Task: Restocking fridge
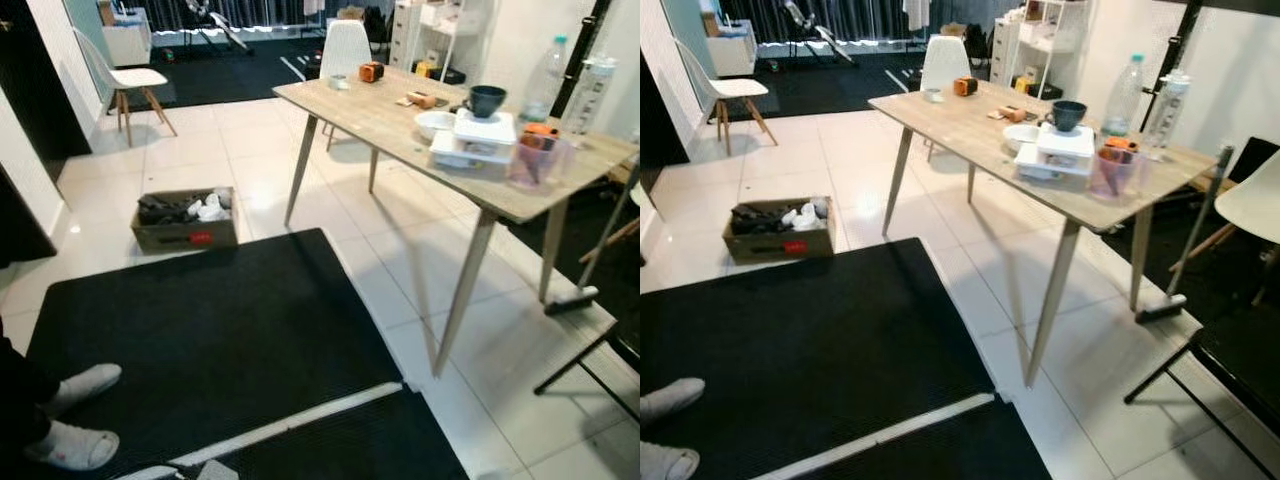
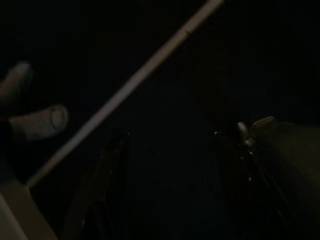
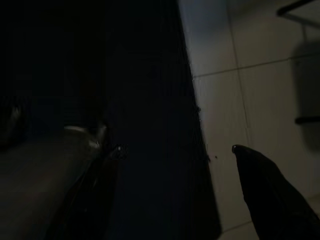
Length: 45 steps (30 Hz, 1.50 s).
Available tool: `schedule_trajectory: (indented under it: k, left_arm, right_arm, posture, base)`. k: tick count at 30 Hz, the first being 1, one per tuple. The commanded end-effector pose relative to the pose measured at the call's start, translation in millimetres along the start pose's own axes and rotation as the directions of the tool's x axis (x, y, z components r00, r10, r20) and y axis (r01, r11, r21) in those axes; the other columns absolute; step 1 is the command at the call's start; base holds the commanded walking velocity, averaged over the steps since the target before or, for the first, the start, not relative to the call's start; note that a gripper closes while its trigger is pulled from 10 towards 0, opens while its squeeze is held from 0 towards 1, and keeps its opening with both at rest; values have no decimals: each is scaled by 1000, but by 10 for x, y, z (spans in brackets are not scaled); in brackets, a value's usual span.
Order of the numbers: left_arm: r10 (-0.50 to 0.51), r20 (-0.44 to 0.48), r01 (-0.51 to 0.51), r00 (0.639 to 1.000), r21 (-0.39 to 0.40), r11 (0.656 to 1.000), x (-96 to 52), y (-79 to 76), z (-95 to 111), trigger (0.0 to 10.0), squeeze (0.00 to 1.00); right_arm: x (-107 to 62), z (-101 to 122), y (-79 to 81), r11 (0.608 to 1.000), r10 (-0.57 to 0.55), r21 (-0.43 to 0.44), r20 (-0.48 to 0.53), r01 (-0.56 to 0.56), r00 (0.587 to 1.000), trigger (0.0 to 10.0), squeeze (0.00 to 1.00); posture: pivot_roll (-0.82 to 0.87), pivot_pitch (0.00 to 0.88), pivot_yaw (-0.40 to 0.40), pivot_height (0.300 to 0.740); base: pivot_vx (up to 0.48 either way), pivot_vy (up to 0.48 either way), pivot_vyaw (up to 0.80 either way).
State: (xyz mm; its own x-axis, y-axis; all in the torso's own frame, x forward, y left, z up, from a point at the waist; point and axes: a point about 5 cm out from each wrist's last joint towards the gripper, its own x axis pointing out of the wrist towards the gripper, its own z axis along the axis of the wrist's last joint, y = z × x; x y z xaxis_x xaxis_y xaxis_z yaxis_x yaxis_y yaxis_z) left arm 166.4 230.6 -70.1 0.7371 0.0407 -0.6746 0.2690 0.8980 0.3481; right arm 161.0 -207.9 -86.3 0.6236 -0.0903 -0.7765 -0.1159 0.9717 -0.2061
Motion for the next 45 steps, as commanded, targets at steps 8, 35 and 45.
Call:
schedule_trajectory:
  k: [8,35,45]
  left_arm:
    - [-54,99,45,994,89,995,126,-19,327,10000,0]
    - [-81,217,52,973,136,989,174,-87,612,10000,0]
    - [-78,215,51,973,131,990,173,-78,608,10000,0]
  right_arm:
    - [-44,-131,-44,995,-18,99,-26,21,999,10000,196]
    - [-7,54,-143,978,-73,200,53,61,996,10000,188]
    - [-11,39,-136,977,-72,206,49,61,996,10000,184]
  posture:
    - [-105,84,7,740]
    - [-92,68,3,740]
    - [-92,73,5,740]
  base:
    - [371,0,0]
    - [373,0,-218]
    - [372,0,-653]
